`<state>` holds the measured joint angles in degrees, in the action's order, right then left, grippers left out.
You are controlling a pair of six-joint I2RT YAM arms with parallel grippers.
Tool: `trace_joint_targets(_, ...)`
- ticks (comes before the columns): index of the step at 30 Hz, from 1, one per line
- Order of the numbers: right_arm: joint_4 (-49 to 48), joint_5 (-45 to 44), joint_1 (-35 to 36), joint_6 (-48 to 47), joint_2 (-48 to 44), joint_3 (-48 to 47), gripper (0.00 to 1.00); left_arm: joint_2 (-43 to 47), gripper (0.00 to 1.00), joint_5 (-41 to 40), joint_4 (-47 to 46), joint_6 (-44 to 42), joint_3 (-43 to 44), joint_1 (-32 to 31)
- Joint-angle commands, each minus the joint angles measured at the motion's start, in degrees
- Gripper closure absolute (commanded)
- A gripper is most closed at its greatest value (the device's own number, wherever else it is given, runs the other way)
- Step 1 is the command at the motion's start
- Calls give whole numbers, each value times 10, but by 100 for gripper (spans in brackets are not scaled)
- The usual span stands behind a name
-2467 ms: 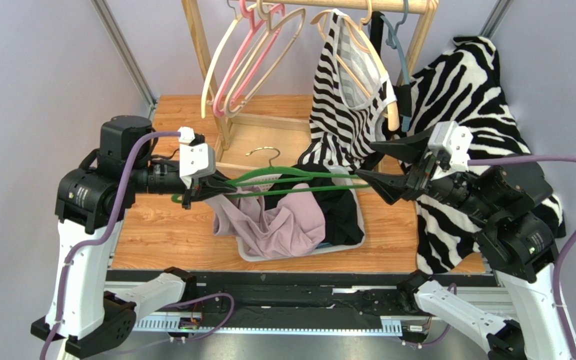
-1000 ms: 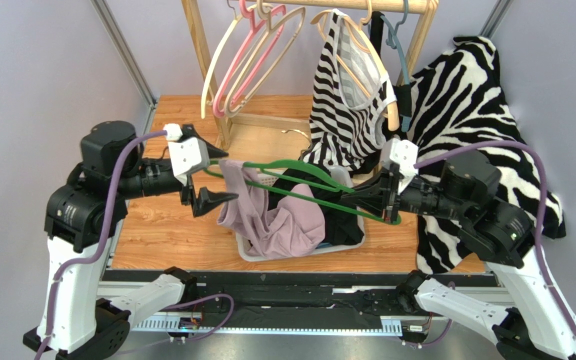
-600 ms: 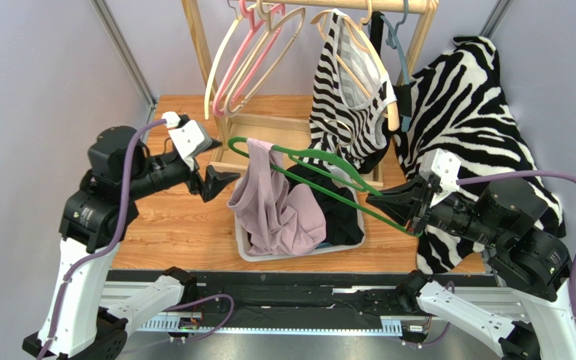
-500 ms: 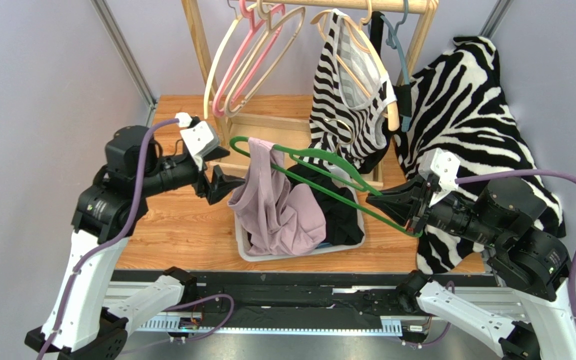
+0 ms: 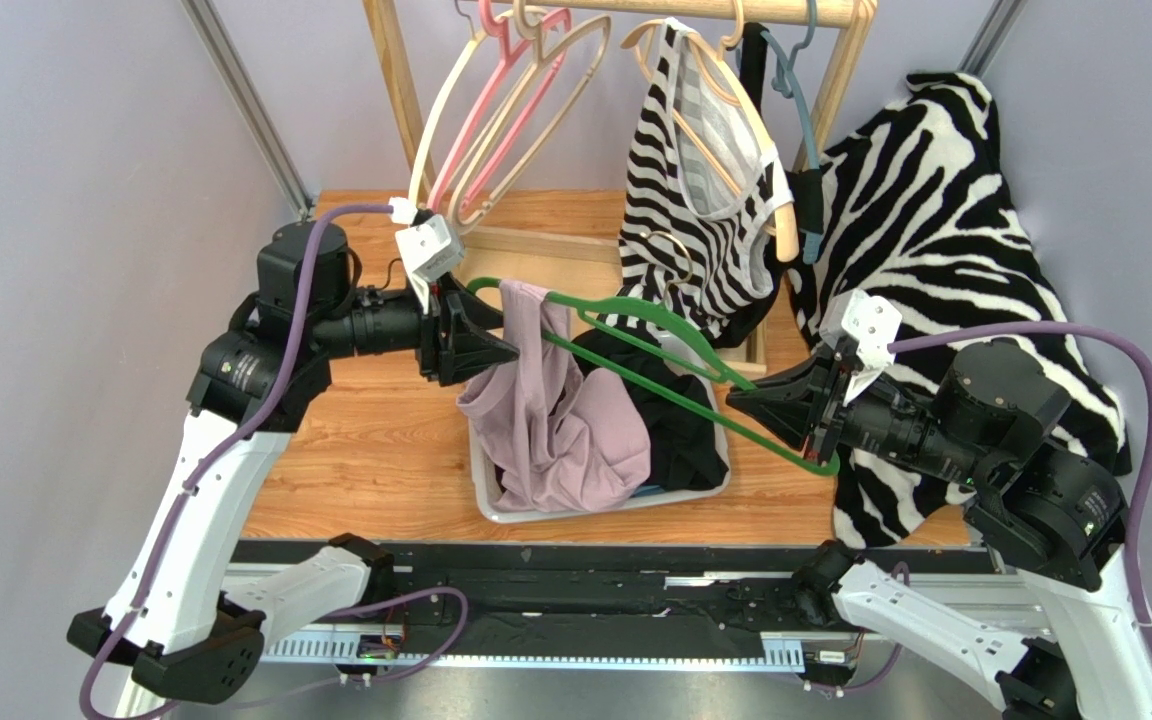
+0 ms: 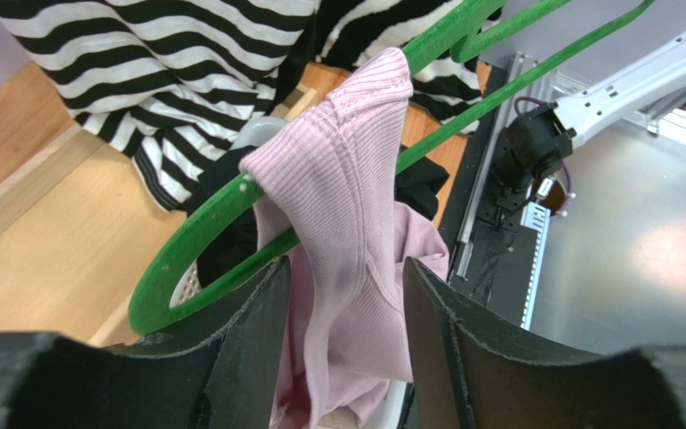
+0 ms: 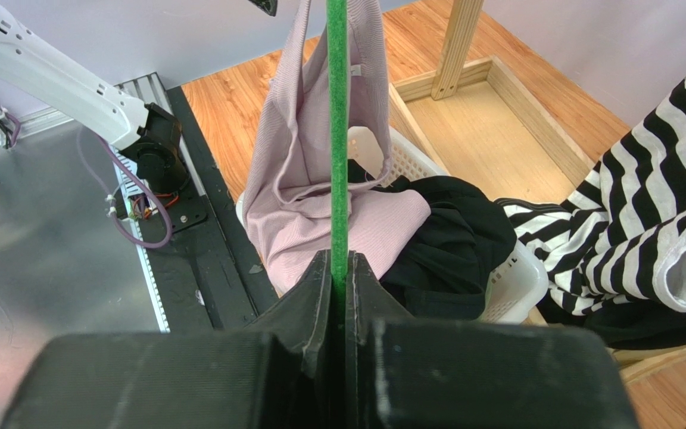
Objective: Remove the tank top from the hanger
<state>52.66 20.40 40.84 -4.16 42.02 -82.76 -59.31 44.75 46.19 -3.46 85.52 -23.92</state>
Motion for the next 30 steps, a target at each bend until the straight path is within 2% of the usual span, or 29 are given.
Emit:
trace_joint_targets(1, -54, -9, -1, 12, 3, -15, 100, -13, 48, 38, -36, 32, 1, -7)
trace_joint_targets(2, -55, -8, -1, 13, 4, -17, 100, -17, 50, 36, -37, 30, 3, -7)
trace_joint_targets(5, -55, -11, -1, 15, 10, -21, 100, -30, 69, 33, -38, 28, 18, -8)
trace_joint_targets(6, -53, -14, 0, 15, 10, -22, 100, -35, 84, 32, -38, 29, 22, -8)
trace_joint_targets(8, -46, -22, -1, 14, 9, -23, 100, -36, 100, 25, -39, 28, 30, -8)
trace_joint_targets(13, -19, -66, 0, 8, -8, -23, 100, -15, 100, 13, -12, -1, 69, -8)
trace_joint_targets(18, 33, -97, 0, 14, -35, -26, 100, 7, 100, -57, 19, -44, 122, -6)
trace_joint_targets(24, 142, -74, 0, 38, -74, -71, 100, -13, 100, -165, 5, -30, 148, -2)
trace_joint_targets(27, 183, -58, 0, 58, -98, -117, 100, -28, 100, -157, 0, -23, 149, -1)
trace_joint_targets(30, 162, -62, 0, 70, -121, -144, 100, -42, 100, -131, -3, -9, 156, -1)
